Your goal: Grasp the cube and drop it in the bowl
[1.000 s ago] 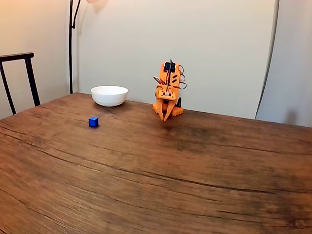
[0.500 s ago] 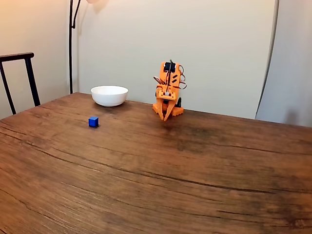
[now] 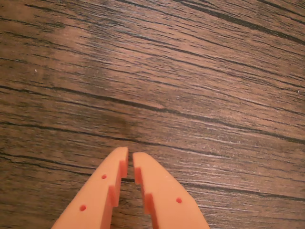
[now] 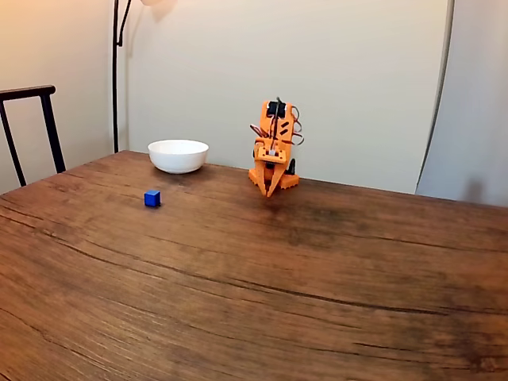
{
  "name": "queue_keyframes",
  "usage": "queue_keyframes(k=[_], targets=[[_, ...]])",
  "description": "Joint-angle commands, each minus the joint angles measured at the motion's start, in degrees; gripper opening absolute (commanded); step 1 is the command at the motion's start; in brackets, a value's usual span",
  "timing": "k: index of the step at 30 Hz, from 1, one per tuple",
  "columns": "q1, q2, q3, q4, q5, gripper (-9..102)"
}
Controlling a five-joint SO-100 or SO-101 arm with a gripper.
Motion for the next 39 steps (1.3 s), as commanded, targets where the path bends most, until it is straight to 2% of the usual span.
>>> queue_keyframes(k=[1, 16, 20, 26, 35, 39], targets=[[0.44, -0.18, -0.18, 2.90, 0.35, 0], [0.44, 0.18, -1.14, 1.85, -0.62, 0], [1.23, 0.18, -4.13, -1.41, -0.70, 0], [8.26, 0.18, -6.50, -4.92, -1.23, 0], [23.64, 0.18, -7.29, -5.01, -1.32, 0], [29.44, 0.18, -9.32, -8.53, -0.62, 0]])
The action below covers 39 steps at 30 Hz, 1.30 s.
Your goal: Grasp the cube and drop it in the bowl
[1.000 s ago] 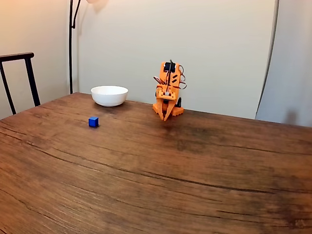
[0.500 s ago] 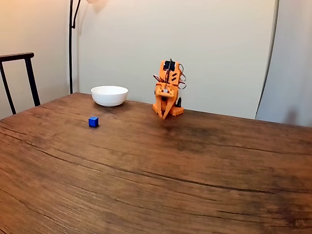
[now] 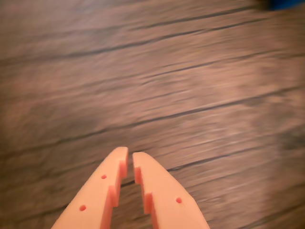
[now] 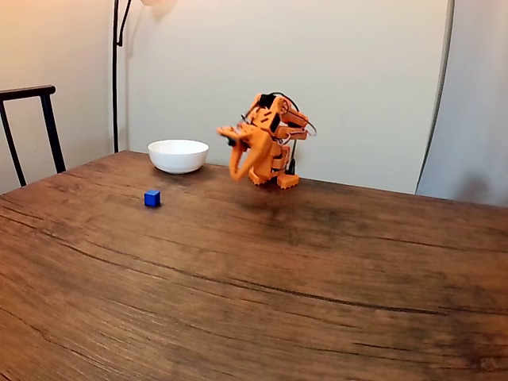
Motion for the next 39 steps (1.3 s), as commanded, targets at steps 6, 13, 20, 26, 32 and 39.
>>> queue_keyframes(k=[6, 13, 20, 26, 32, 39], targets=[[9.49, 0.09, -4.31, -5.27, 0.53, 0], [14.68, -0.79, -10.55, -5.10, 4.31, 0], [17.23, -2.20, -14.85, -4.83, 6.15, 0], [17.31, -15.21, -23.20, -5.27, 7.03, 0], [17.40, -36.21, -36.47, -7.21, 13.01, 0], [17.40, -56.16, -50.54, -7.21, 14.59, 0]])
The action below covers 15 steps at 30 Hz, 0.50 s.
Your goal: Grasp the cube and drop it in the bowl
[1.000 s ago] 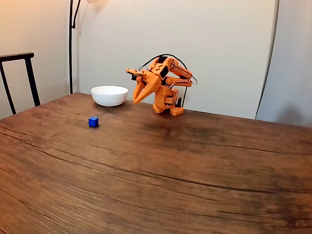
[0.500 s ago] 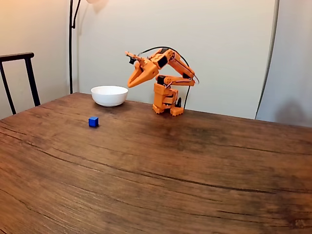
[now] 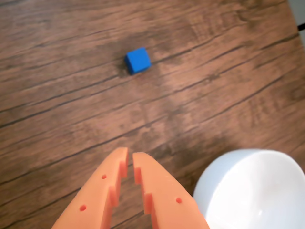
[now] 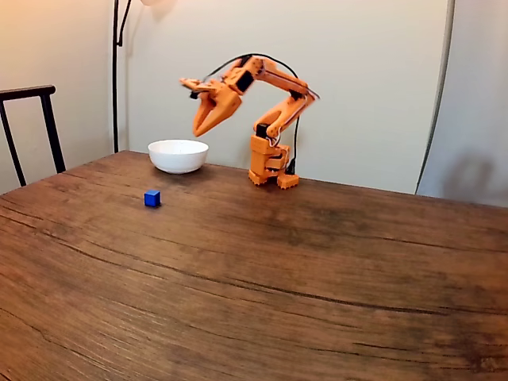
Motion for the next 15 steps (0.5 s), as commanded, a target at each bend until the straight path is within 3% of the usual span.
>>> queue_keyframes(k=[1, 15], targets=[[0.44, -7.29, -7.91, -0.88, 0.88, 0], [0.35, -29.36, -28.83, 0.97, 10.20, 0]])
